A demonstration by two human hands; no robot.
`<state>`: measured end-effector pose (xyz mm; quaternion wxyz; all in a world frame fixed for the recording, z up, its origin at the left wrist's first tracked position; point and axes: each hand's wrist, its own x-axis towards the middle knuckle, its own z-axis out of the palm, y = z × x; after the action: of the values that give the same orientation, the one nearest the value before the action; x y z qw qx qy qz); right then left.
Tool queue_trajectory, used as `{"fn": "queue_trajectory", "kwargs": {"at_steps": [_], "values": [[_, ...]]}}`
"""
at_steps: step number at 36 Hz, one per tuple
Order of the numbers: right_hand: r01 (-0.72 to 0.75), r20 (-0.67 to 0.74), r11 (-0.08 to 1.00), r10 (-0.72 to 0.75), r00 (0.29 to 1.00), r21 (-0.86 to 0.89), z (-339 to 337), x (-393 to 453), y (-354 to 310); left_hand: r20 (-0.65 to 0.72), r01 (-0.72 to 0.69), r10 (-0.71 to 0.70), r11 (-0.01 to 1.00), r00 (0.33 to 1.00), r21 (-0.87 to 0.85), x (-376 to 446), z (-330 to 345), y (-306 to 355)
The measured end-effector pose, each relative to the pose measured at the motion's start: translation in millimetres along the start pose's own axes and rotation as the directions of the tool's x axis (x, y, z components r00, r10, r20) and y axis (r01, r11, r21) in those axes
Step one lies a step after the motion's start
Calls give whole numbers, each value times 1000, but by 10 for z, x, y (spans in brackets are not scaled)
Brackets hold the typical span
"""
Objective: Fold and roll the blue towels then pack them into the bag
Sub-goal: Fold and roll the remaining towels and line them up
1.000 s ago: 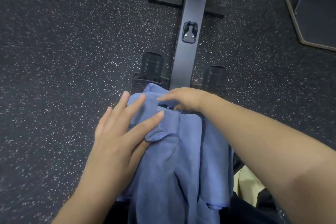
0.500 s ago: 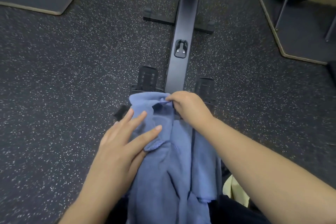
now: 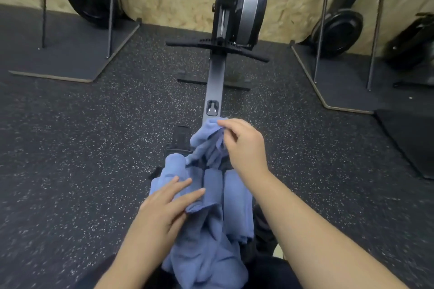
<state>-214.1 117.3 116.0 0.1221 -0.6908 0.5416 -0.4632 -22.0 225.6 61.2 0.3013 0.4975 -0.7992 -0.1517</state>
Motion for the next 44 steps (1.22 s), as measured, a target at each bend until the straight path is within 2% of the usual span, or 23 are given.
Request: {"fn": "queue_trajectory", "kwargs": {"at_steps": [6,19,28,32,38,44], "values": [[-14,-83,1000,14,996,0,-455,-45,-360,3,32,-31,996,1000,-78,-70,-170,256],[136,-211,991,-134,968,-6,-1141,-64,-1072,-34,40,-49,973,998,-227,-193,-442,753],[248,-262,969,-244,934,-16,-1438,-238,-1423,-127,-73,38,956,991,-284,-7,-687,1122],[284,-291,959,-272,917,-3,-1536,-374,-1509,-112,-107,75,946,991,-307,135,-696,1247],[326,-357,945,-299,885,17,-1709,-551,-1584,-221,-201,134,927,966,-317,193,-670,1385],[357,-419,933,-312,853,32,-1905,-634,-1638,-206,-287,236,918,950,-272,245,-679,1610]]}}
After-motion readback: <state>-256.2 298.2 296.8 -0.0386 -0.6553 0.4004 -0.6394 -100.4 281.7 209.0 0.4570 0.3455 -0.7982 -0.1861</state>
